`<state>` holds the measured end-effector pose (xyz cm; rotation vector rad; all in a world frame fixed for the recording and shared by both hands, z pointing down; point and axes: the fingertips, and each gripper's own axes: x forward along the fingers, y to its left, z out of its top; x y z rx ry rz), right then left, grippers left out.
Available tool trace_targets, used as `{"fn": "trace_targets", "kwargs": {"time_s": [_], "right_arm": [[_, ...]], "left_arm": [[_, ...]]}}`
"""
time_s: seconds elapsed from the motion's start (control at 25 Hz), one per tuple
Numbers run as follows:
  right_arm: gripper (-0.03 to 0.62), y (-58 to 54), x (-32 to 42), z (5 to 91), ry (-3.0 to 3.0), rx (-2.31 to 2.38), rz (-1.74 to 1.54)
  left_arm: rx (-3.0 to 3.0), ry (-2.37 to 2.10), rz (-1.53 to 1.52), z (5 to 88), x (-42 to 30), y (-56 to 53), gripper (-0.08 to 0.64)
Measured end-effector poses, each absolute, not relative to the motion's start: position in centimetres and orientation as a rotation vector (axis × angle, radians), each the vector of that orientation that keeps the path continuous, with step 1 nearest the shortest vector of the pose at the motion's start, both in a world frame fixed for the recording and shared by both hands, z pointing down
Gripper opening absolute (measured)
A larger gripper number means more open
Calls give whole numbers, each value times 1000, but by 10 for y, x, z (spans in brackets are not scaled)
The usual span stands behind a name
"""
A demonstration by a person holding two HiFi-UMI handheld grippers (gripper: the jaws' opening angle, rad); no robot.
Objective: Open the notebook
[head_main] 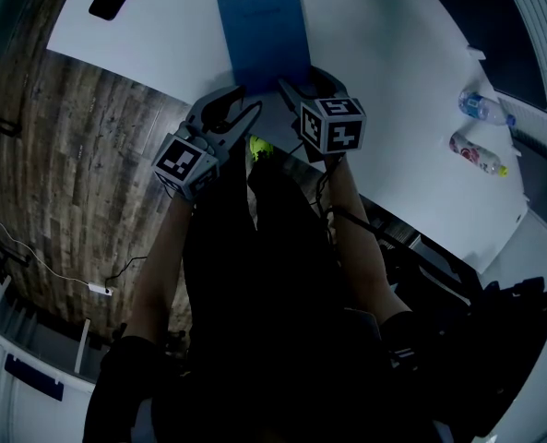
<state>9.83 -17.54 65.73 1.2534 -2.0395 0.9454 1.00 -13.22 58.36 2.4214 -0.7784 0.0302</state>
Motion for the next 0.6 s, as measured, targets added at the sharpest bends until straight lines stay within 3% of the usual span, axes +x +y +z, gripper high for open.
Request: {"fn": "trace_targets", "kwargs": {"time_s": [0.32,0.6], "right_arm": [[225,-178,105,659,-1994,1273,973],[74,-178,116,651,-1994,1293,1045]], "left_arm": [[2412,-781,22,580,8,-133,150],[2411,-798,17,573,5,-133,147]]}}
